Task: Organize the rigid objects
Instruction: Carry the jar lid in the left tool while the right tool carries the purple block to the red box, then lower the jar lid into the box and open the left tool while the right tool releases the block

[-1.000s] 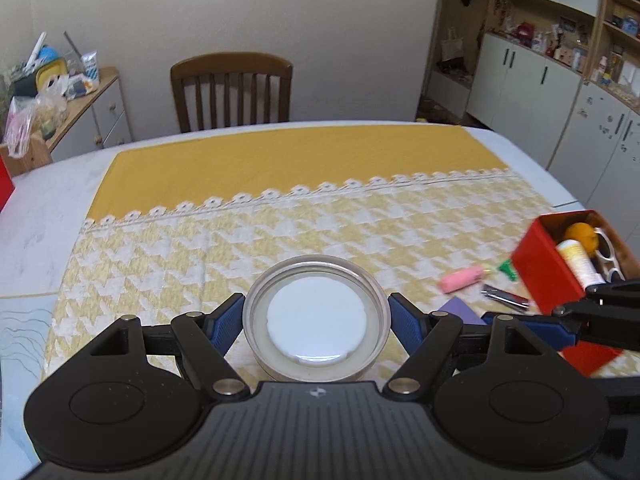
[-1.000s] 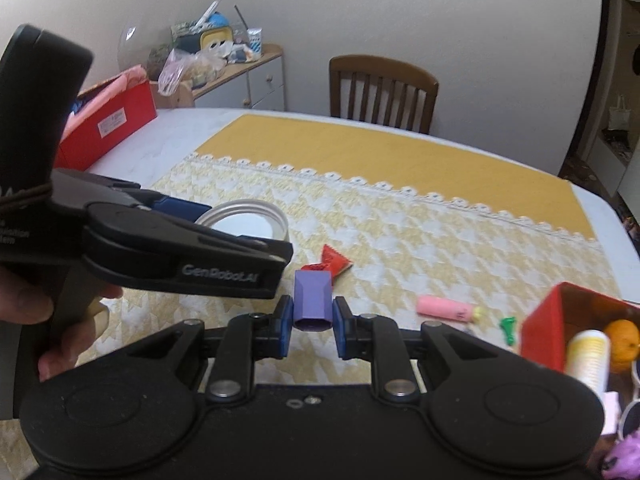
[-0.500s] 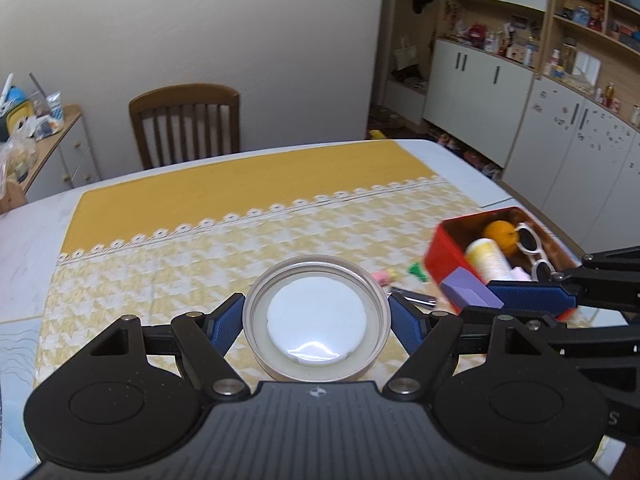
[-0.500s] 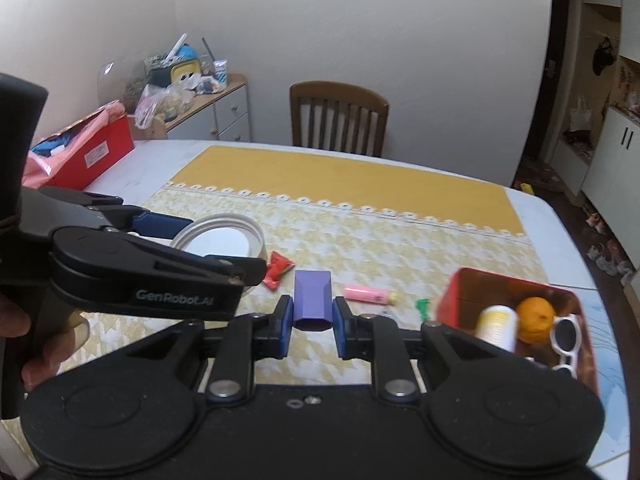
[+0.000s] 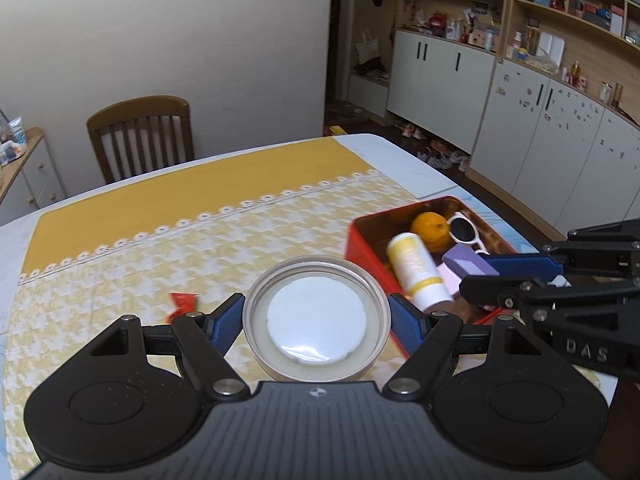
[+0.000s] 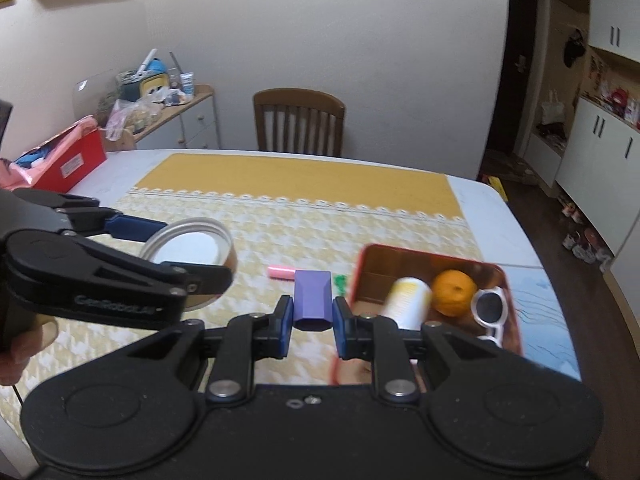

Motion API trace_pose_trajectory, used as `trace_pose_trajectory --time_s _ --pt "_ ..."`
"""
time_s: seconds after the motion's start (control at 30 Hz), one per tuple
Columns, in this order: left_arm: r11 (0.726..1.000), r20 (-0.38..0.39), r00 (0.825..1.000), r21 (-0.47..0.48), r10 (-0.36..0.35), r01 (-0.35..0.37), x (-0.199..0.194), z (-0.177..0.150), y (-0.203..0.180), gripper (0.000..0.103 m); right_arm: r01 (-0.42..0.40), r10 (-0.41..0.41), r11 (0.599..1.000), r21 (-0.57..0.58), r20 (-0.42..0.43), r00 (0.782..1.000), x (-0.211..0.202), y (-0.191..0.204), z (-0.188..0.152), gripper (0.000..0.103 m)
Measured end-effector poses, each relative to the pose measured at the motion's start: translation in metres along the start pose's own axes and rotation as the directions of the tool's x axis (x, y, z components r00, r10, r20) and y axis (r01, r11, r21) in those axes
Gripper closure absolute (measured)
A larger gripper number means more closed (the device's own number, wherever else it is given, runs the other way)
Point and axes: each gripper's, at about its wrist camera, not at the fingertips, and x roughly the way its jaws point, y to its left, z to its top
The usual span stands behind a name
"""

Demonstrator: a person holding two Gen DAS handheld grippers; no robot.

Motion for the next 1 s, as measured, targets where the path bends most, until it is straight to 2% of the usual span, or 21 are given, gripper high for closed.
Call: trace_pose_trajectory --time_s 0.53,0.8,0.9,1.0 --pt "0.994 -0.063 0.997 0.093 -0.053 0.059 0.05 0.008 -0.096 0.026 0.062 -0.061 0.997 0.05 -0.027 0.998 0.003 -0.095 -0.022 0.083" --pt "0.986 -0.099 0.994 0.156 -0.047 0.062 0.086 0.015 -0.136 0.026 0.054 -0.047 0.994 0.09 -0.072 0.996 0.032 -0.135 -0.021 0.083" --pt "0.977 -0.1 0.993 0.193 -0.07 0.089 0.096 0.015 -0.148 0.026 0.038 -0.03 0.994 0.098 -0.089 0.996 0.046 -0.143 -0.017 0.083" --pt "0.974 -0.116 0.991 0.21 -0.059 0.083 0.108 0.014 -0.157 0.026 0.028 -0.016 0.994 0.103 -0.114 0.993 0.061 -0.15 -0.013 0.083"
